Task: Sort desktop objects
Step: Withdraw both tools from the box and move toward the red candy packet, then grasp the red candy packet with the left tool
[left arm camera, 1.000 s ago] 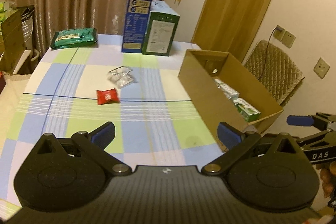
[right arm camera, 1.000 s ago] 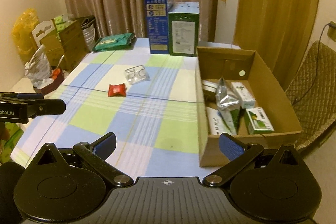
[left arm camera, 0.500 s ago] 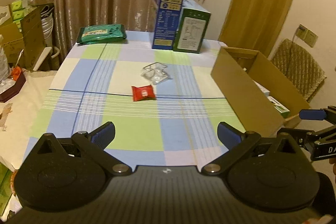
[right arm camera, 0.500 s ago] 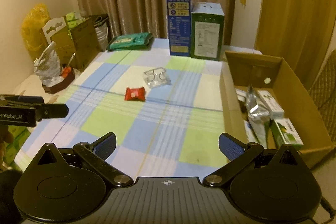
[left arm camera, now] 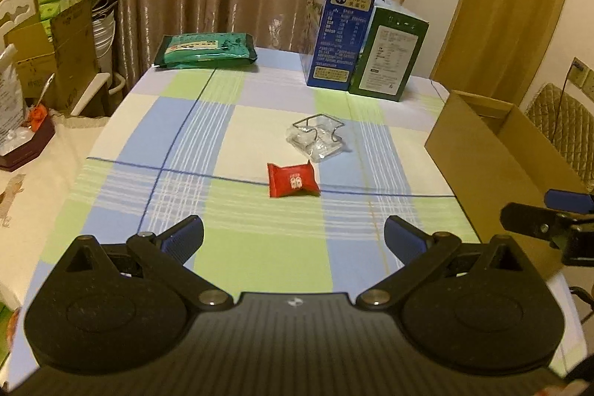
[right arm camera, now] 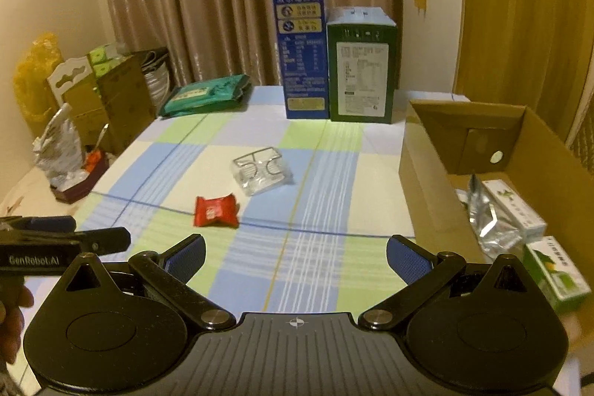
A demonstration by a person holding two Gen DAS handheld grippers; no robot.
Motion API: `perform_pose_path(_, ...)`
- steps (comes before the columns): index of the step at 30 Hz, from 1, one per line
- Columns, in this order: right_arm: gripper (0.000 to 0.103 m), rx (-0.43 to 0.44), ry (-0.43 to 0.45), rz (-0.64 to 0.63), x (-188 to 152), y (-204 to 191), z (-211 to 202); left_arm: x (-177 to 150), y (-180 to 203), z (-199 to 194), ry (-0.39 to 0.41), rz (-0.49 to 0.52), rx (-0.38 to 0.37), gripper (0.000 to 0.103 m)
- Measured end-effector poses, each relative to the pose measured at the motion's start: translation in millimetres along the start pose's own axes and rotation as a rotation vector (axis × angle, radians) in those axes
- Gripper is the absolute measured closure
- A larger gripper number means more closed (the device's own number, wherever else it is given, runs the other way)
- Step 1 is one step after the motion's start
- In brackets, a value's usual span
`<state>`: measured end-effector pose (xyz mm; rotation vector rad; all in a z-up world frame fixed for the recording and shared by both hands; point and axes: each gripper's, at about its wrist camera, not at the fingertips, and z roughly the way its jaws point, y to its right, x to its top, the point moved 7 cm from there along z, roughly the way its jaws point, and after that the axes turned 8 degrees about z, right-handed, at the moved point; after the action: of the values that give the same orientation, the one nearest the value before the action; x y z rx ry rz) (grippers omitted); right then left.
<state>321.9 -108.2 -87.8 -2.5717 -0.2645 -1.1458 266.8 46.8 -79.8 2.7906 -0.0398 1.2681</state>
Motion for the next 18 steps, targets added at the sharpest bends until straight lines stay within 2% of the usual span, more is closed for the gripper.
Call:
perform_pose_path(6, 0.002, -0.021, 0.004, -0.049, 2.6, 5.6, 57.1, 8.7, -0.4, 53.0, 0.049, -0.009, 0.013, 0.002)
perform_pose_path(10, 0.003, -0.018, -0.004, -0.037, 5.6, 14.3, 91.7, 9.4, -1.1, 83.8, 0.048, -0.017, 0.019, 0.002)
perform_pose_path(14, 0.015, -0.003, -0.014, -0.061, 12.0, 17.2, 115.8, 13.5, 0.9, 106.0, 0.054, 0.025, 0.029, 0.002)
perform_pose_path(18, 0.021, 0.008, -0.012, -0.058, 20.6, 22.5, 133.9, 15.1, -3.9, 130.0, 0.045, 0.026, 0.041, 0.002)
